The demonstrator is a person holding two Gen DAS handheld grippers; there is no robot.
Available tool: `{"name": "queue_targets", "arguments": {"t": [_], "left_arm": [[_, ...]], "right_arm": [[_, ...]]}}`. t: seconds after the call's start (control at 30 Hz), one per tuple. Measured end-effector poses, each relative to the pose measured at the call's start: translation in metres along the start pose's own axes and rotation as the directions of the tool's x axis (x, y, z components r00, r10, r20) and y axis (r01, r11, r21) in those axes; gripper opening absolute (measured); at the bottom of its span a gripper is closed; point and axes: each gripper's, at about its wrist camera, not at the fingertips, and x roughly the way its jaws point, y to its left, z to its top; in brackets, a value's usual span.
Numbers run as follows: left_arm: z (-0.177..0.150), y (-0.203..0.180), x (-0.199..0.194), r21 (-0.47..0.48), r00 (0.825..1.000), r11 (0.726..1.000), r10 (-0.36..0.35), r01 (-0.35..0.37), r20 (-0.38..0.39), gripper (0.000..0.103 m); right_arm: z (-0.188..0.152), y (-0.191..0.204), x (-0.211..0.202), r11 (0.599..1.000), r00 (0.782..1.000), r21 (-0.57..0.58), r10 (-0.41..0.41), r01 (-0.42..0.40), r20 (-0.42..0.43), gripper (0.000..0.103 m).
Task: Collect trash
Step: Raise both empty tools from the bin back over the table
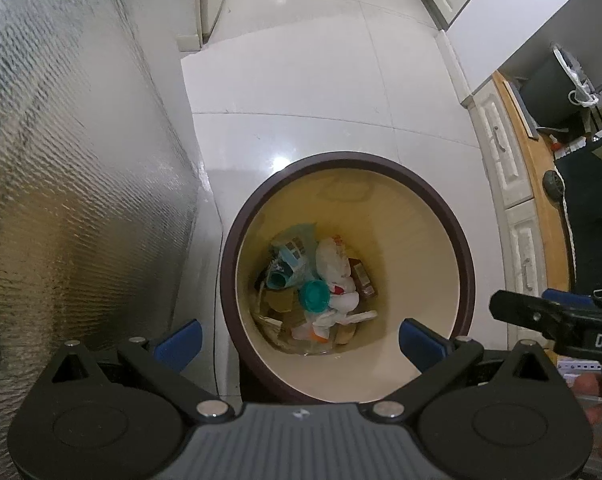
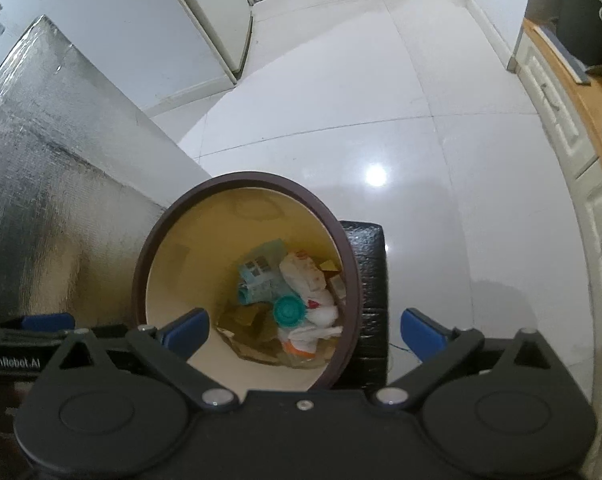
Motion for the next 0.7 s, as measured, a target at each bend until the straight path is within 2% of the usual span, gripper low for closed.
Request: {"name": "queue_targets", "arguments": {"t": [0.23,0.7], "left_arm": [[-0.003,-0.003,-0.021,0.007,1.0,1.0,-0.003,0.002,0.027,0.103],[-0.012,-0.02,-0.099,0.057,0.985,0.998,-0.042,0.033,0.168,0.103]], "right_arm": [[-0.006,0.001,-0.02,0.999,0.999,0.005,-0.033,0.033,0.015,0.103],[-0.018,0.012,-0.099,0.998,0.991,-0.039,-0.043,0.048,0.127,0.103]]}}
